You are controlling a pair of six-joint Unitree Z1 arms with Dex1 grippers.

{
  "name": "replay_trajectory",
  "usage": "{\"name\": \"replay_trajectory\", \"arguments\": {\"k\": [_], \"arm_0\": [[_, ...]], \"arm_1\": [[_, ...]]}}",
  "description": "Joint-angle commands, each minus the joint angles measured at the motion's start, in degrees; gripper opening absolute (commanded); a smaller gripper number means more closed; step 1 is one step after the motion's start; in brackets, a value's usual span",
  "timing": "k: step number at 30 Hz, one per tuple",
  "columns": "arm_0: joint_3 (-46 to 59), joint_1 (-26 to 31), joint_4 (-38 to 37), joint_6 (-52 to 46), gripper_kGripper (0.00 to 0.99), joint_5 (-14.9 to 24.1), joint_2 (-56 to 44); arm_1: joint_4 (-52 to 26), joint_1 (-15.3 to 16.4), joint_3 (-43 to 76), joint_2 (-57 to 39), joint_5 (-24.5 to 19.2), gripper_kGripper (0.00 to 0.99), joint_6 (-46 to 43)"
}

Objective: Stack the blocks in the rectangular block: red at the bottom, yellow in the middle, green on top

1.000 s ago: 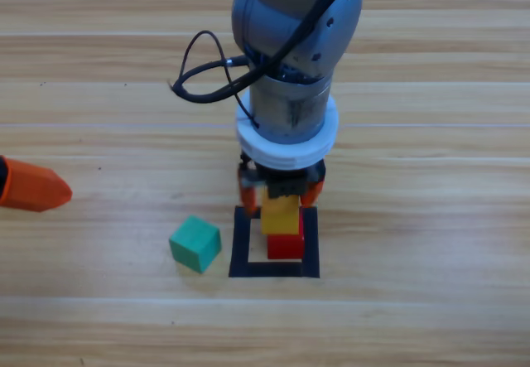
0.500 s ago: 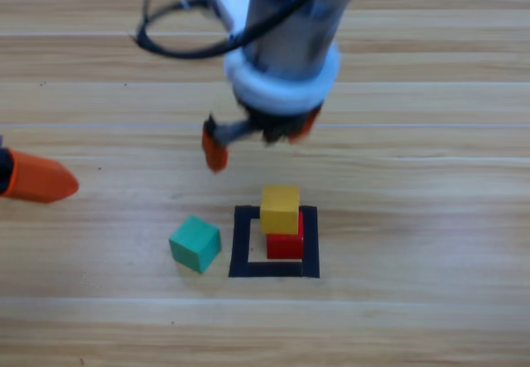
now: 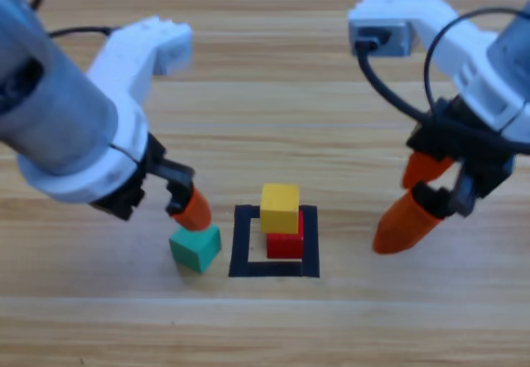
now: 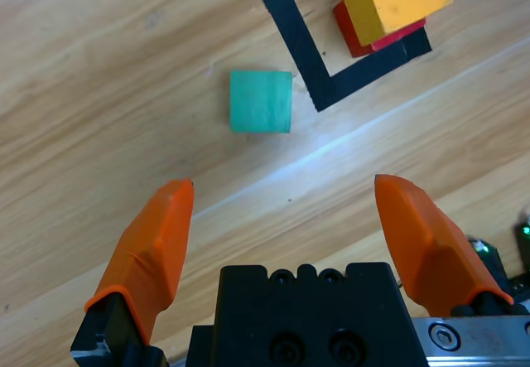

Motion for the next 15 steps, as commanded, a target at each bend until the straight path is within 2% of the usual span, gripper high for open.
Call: {"name": "replay_trajectory", "arguments": {"k": [1,10,13,15], "arm_0": [[1.0,2.3,-2.0,1.3,0.934,-0.9,6.0],[0.7,3.8,-5.1,1.6,0.934,-0.7,13.3],[0.3,3.8,-6.3,1.6,0.933,-0.7,14.9],[0.3,3.8,-7.0,1.7,0.933,-0.6,15.6]], "arm_1": [[-9.1,-2.1,7.5,-2.8,3.3,0.99,0.4],[-18.6,-2.1,13.6,-5.4,1.4,0.99,0.3],[-21.1,-2.1,15.4,-7.5,2.1,0.99,-0.4],[-23.6,-2.0,16.8,-9.2,4.2,0.99,-1.1]]}}
